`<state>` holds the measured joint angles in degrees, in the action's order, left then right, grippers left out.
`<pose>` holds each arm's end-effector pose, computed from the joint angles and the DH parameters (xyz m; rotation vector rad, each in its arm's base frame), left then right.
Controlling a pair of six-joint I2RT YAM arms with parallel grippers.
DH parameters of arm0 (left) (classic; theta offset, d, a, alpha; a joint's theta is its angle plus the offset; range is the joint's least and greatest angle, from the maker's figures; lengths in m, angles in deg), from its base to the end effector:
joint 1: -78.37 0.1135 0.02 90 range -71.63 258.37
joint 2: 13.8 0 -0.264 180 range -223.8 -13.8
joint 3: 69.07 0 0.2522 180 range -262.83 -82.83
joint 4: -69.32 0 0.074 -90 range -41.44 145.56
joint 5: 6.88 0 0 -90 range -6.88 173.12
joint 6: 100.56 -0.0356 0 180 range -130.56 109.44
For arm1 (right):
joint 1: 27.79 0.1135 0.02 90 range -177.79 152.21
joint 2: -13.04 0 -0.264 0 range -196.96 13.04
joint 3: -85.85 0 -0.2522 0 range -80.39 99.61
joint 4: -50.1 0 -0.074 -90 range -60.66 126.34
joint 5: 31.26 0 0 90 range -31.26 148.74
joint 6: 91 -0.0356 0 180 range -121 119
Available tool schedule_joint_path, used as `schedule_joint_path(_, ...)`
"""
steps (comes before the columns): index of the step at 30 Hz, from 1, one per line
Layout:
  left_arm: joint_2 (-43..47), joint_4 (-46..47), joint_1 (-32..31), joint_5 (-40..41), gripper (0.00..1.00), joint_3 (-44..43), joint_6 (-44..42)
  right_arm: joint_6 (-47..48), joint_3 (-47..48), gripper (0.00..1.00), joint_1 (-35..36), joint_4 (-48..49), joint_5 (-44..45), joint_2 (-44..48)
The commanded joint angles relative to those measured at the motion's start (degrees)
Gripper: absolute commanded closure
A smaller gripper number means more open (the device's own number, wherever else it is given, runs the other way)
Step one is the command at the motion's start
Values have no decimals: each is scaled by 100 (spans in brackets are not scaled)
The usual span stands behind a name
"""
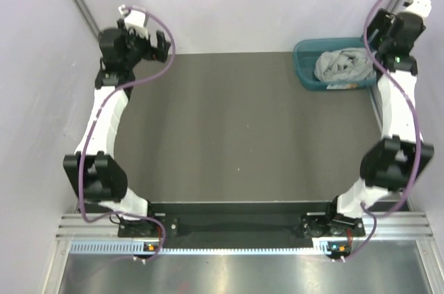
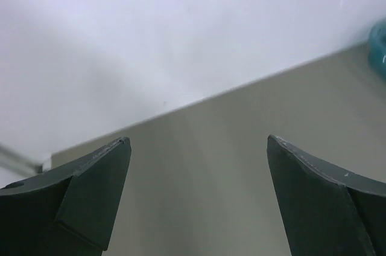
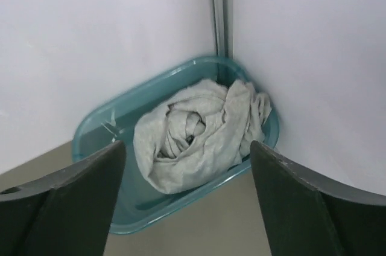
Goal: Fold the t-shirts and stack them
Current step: Grab the tshirt from the pile
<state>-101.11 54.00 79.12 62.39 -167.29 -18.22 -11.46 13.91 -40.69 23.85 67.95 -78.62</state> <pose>0.3624 -0.0079 0.4167 0.3721 1.6034 -0.1859 0.3663 -0.0897 0.4299 0.4676 1.6797 -0.1712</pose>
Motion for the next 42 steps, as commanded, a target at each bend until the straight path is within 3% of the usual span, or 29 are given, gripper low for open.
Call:
schedule_joint_path(1, -996, -1503, 47, -280, 1, -1490, 748, -219, 1324, 12, -28, -2071, -147, -1621)
schedule_joint_path(2, -1225, -1714, 56, -509, 1, -1851, 749, -298, 1911, 10, -2, -2178, -235, -1897)
schedule_joint_path(5, -2225, -1978, 65, -564, 1, -3159, 889, -518, 2355, 7, 130, -1891, -218, -2636)
schedule_joint_path(8, -2851, -2601, 65, -283, 1, -3856, 819, -571, 2847, 12, 279, -1740, -357, -3392)
schedule_joint_path(9, -3210, -3152, 65, -282, 1, -4223, 419, -632, 3005, 16, 315, -1730, -385, -3594)
schedule_joint_path(11, -3354, -3525, 56, -326, 1, -4263, 126, -659, 3391, 20, 420, -1730, -385, -4148)
schedule_joint_path(15, -2838, -3360, 21, -212, 1, -3106, 10, -861, 3516, 21, 535, -1555, -324, -4615)
schedule_joint_path(17, -2783, -3761, 21, -273, 2, -3058, 98, -870, 3525, 22, 622, -1424, -263, -4765)
schedule_joint_path(20, -2827, -4483, 21, -414, 4, -3182, 317, -1027, 3569, 47, 667, -1283, -227, -4888)
schedule_joint_path(21, -2783, -4545, 21, -405, 4, -3120, 327, -1054, 3578, 73, 667, -1265, -270, -4879)
schedule_joint_path(23, -2556, -4529, 21, -344, 4, -2840, 370, -1125, 3560, 100, 675, -1169, -280, -4704)
schedule_joint_path(33, -2177, -4783, 153, -220, 3, -3093, 265, -563, 3586, 100, 1044, -878, -104, -2721)
schedule_joint_path(37, -1975, -4783, 223, -413, 3, -3067, 362, -115, 3517, 100, 1675, -782, -148, -1752)
schedule_joint_path(42, -1562, -4678, 241, -826, 4, -2707, 529, -105, 3156, 100, 2230, -325, -867, -392)
